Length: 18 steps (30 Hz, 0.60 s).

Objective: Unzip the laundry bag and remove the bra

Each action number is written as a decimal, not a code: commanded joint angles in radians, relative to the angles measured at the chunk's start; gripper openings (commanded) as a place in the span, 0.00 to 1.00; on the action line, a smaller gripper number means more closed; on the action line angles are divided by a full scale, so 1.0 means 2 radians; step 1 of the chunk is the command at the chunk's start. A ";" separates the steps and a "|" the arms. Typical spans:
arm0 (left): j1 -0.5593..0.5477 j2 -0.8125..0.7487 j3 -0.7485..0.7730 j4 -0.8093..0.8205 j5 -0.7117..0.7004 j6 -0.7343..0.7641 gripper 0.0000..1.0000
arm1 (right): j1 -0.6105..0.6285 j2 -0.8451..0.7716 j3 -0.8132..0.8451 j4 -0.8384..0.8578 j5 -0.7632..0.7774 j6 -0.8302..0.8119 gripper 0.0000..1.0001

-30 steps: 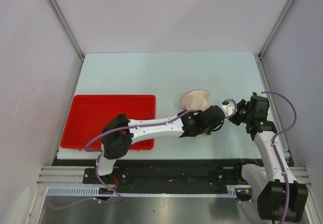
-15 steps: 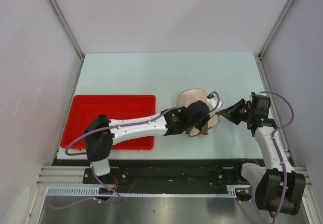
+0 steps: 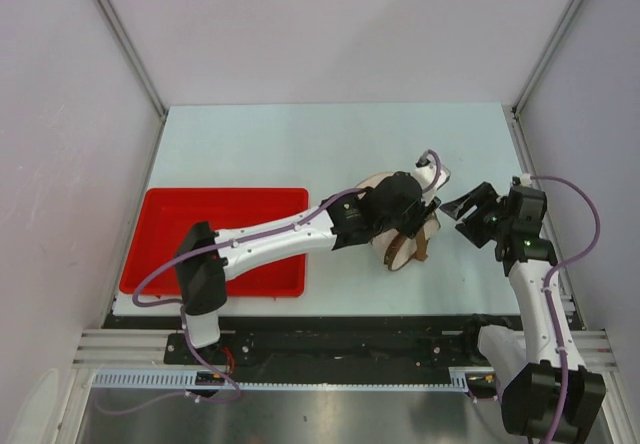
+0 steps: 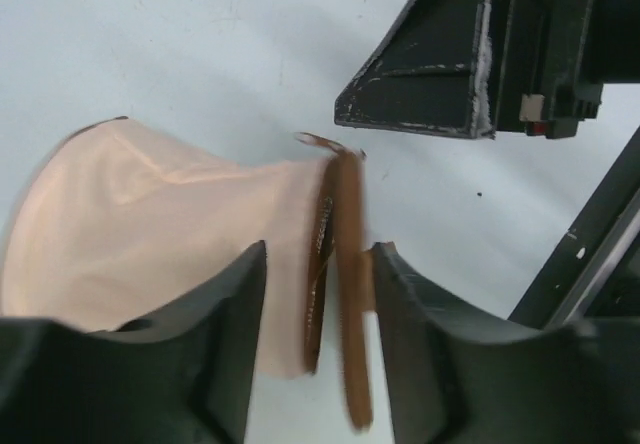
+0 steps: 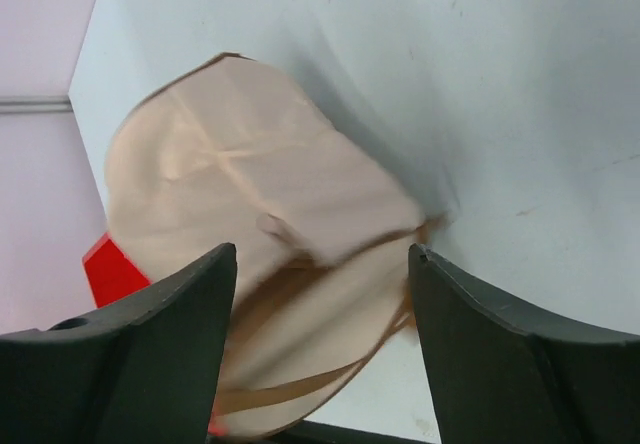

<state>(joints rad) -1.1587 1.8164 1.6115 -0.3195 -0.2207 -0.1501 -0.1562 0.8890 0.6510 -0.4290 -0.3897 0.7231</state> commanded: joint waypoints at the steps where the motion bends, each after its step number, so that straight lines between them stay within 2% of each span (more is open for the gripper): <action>1: 0.023 0.008 0.036 -0.044 0.041 -0.038 0.58 | 0.007 -0.027 0.031 -0.042 0.054 -0.032 0.74; 3: 0.036 -0.022 0.017 -0.038 0.088 -0.059 0.65 | 0.011 -0.035 0.032 -0.055 0.068 -0.045 0.75; 7: 0.067 -0.090 -0.039 -0.011 0.134 -0.085 0.80 | 0.042 -0.049 0.032 -0.065 0.090 -0.068 0.79; 9: 0.077 -0.107 -0.059 -0.011 0.127 -0.093 0.80 | 0.065 -0.056 0.032 -0.073 0.115 -0.071 0.85; 10: 0.079 -0.120 -0.063 -0.016 0.117 -0.095 0.80 | 0.092 -0.058 0.033 -0.078 0.126 -0.069 0.92; 12: 0.083 -0.130 -0.077 -0.027 0.105 -0.096 0.80 | 0.118 -0.062 0.032 -0.092 0.148 -0.060 1.00; 13: 0.085 -0.137 -0.082 -0.028 0.085 -0.096 0.80 | 0.129 -0.063 0.032 -0.097 0.154 -0.056 1.00; 18: 0.085 -0.137 -0.098 -0.034 0.077 -0.098 0.79 | 0.218 -0.072 0.032 -0.105 0.221 -0.010 1.00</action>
<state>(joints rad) -0.9855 1.5528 1.4452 -0.3698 -0.0505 -0.3187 0.1757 0.7643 0.6811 -0.6189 -0.0917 0.6418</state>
